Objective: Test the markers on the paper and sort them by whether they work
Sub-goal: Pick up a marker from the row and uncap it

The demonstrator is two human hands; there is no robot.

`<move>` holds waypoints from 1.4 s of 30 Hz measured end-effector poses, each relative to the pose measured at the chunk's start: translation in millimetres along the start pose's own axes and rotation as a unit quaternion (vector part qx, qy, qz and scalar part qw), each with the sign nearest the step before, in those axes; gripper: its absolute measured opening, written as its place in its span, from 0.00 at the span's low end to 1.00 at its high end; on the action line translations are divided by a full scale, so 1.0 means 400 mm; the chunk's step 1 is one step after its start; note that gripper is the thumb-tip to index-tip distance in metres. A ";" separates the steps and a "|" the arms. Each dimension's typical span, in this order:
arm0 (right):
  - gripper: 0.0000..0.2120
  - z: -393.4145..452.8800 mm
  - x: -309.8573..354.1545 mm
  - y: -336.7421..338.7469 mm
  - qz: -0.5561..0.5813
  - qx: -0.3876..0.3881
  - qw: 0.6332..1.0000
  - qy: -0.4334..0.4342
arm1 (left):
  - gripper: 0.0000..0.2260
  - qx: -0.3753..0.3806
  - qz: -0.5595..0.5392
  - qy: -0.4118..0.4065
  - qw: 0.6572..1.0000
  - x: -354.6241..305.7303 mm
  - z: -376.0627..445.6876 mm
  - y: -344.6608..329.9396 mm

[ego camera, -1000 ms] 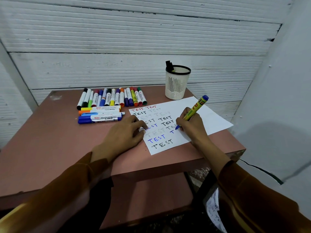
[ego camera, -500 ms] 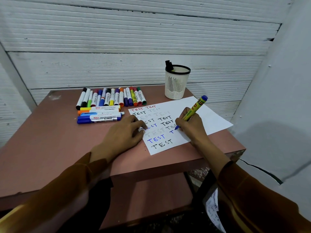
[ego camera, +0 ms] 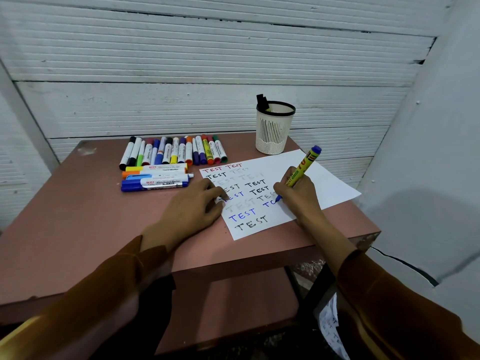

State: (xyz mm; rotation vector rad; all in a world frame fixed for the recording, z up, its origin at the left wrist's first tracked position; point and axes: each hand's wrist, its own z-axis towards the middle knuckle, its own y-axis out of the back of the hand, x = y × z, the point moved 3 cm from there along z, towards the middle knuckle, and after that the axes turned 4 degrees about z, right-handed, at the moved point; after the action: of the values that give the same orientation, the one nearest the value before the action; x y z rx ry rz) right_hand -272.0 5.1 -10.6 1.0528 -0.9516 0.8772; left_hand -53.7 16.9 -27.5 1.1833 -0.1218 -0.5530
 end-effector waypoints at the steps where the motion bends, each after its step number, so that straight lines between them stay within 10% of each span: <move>1: 0.13 0.000 0.000 0.000 0.005 0.001 1.000 0.000 | 0.10 0.000 -0.001 -0.001 1.000 0.000 0.000 0.000; 42: 0.11 0.011 -0.014 0.014 0.034 -0.059 0.997 -0.029 | 0.11 0.013 0.000 0.000 1.000 0.002 0.003 0.001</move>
State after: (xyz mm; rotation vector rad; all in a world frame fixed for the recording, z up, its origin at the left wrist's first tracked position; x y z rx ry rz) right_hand -280.0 1.7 -13.1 0.9548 -1.0804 0.8395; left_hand -53.2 15.7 -27.0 1.2094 -0.1297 -0.5523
